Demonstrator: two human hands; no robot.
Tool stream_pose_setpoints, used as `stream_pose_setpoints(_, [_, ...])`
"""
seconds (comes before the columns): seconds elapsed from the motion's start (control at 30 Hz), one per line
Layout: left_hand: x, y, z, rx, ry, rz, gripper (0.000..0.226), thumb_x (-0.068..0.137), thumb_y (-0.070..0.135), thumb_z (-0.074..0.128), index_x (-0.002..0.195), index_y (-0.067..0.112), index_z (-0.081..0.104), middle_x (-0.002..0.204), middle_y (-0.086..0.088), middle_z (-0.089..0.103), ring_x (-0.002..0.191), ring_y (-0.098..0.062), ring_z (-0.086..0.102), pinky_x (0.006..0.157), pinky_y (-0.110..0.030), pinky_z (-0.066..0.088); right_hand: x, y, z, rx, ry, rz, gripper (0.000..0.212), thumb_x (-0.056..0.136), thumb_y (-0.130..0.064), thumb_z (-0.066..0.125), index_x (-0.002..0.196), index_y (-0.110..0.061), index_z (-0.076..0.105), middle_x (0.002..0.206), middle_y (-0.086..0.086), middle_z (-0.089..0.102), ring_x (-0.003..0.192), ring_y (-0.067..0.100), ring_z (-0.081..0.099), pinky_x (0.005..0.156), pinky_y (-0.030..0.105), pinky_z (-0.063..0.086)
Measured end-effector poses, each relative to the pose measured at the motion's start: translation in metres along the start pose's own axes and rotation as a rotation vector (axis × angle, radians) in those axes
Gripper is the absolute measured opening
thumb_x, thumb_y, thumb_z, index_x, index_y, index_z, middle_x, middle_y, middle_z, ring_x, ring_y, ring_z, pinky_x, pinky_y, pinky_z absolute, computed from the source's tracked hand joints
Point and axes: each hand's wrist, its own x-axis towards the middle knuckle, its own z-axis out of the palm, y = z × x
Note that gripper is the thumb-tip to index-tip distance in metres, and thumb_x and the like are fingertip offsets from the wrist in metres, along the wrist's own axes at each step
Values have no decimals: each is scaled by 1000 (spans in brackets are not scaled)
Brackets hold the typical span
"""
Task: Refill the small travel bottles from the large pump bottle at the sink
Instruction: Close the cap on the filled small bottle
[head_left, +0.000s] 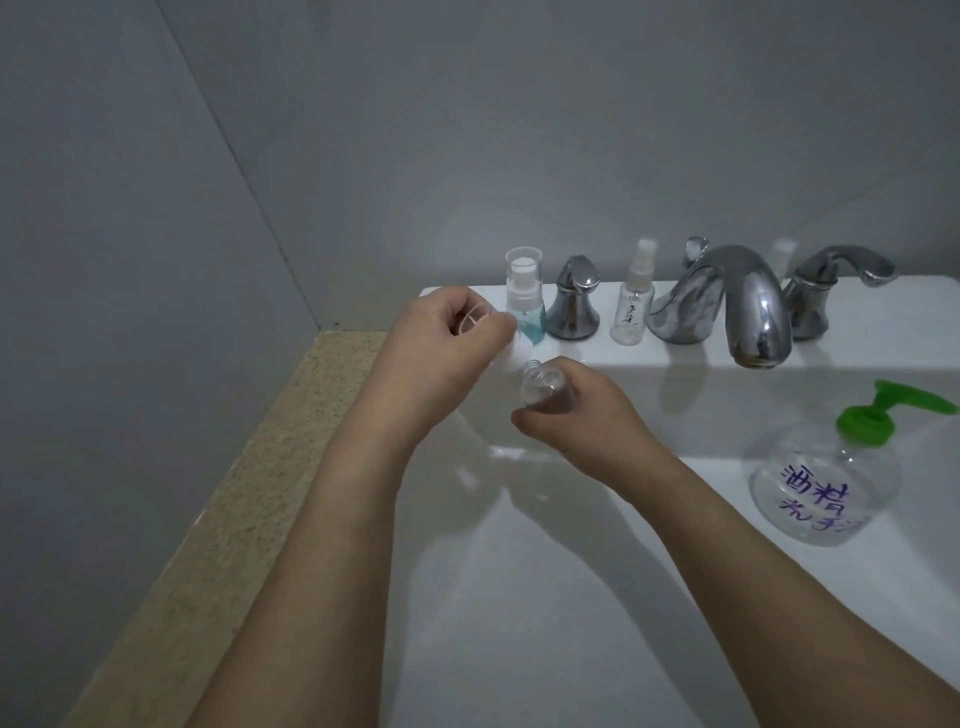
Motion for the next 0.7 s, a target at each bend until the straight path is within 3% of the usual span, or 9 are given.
stream_pose_setpoints(0.2, [-1,-4,0,58,-69,-30,28,74,45,63,68,20,54,63,7,47,56,-13,41,58,-31,34,-4,-4,-1,-122,12,-40,22,74,-10,72,79,-26,57,70,-13,61,58,-8,55,49,6,38])
stream_pose_setpoints(0.4, [1,-7,2,195,-64,-75,41,78,52,66,78,11,64,65,0,65,53,-9,51,58,-29,40,-1,1,0,-272,43,-11,16,69,-22,71,77,-26,59,74,-13,66,72,3,63,70,28,52])
stream_pose_setpoints(0.57, [-2,-5,2,299,-80,-117,48,80,56,63,76,8,63,58,4,69,46,-8,52,59,-30,49,-1,1,0,-331,57,-19,16,71,-26,69,73,-29,54,73,-14,61,70,4,59,63,26,44])
stream_pose_setpoints(0.7, [-3,-6,1,320,-87,-127,54,79,61,62,75,7,61,57,3,69,46,-9,51,58,-30,46,-2,-1,0,-417,54,-12,14,73,-28,66,76,-26,53,76,-10,62,75,12,60,68,31,48])
